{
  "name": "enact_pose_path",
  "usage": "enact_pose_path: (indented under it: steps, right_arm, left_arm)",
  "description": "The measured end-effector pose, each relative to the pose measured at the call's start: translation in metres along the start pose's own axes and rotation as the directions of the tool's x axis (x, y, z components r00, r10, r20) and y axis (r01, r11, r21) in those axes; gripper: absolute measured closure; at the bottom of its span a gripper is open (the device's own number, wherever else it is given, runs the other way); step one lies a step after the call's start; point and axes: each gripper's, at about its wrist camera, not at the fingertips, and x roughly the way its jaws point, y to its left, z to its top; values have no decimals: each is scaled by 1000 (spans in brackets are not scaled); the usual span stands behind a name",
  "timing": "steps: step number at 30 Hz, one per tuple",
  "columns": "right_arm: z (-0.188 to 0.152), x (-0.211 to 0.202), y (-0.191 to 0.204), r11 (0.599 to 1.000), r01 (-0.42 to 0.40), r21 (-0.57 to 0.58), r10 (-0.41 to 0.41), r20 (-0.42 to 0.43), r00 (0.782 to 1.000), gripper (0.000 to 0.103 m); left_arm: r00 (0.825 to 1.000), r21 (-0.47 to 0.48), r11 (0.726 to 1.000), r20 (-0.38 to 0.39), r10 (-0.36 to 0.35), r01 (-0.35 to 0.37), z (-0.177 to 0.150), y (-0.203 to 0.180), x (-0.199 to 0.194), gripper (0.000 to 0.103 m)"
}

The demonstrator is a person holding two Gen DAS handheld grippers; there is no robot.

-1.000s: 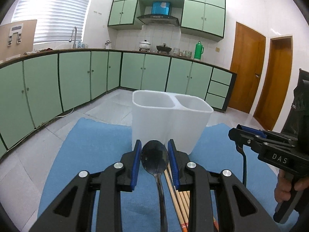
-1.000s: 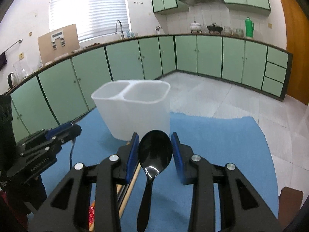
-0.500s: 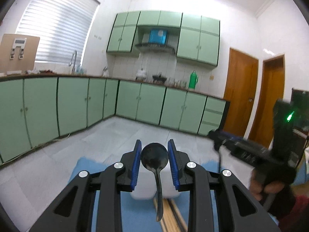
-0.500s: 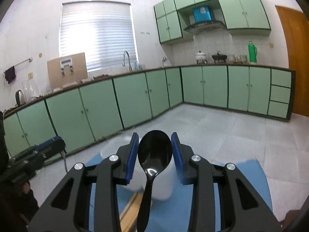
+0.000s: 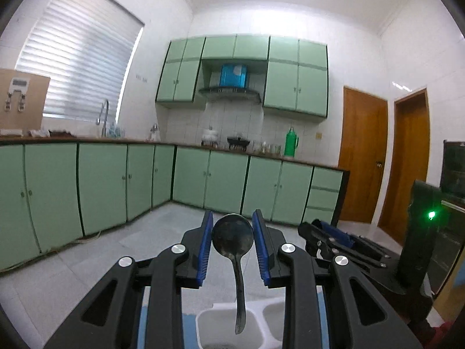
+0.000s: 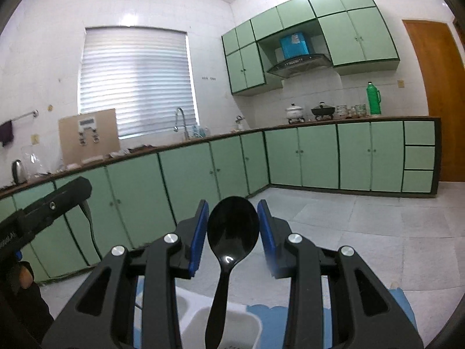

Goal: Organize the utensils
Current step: 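Open both tools to drop the spoons into the holder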

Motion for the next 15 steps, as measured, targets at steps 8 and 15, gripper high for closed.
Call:
enact_pose_path:
  steps: [8,15]
  right_arm:
    - [-30,10,-1,1000,-3,20,5,-89,996,69]
    - [-31,-14,-4,998,41,54,-35,-105,994,51]
  left_arm:
    - [994,30,999,-102,27,-24,-35,-1,28,75]
    - [991,40,998,-119,55,-50,-40,0,10,65]
